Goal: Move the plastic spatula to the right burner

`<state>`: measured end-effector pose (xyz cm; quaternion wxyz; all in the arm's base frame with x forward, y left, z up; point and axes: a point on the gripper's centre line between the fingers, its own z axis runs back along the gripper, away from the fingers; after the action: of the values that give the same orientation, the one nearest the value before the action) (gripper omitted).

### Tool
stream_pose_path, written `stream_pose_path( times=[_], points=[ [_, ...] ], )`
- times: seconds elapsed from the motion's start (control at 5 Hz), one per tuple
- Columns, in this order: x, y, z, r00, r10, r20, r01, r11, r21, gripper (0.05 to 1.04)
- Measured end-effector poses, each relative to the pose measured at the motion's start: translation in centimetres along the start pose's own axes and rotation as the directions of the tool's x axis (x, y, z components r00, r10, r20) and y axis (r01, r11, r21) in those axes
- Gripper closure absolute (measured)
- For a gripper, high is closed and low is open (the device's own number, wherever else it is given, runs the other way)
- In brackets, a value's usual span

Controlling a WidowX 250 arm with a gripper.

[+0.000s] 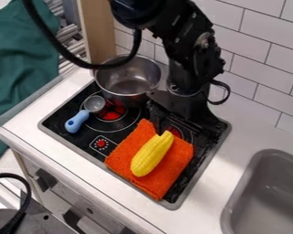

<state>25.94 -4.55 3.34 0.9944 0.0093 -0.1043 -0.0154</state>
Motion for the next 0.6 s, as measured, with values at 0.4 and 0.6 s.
stream_pose_path(
  times=[0.4, 0.6],
  points=[
    [-1.3, 3.0, -0.3, 0.999, 0.045, 0.025, -0.045, 0.999, -0.025, 0.079],
    [-1.9, 6.5, -0.1, 0.995, 0.084, 0.051, -0.082, 0.996, -0.038, 0.079]
  ],
)
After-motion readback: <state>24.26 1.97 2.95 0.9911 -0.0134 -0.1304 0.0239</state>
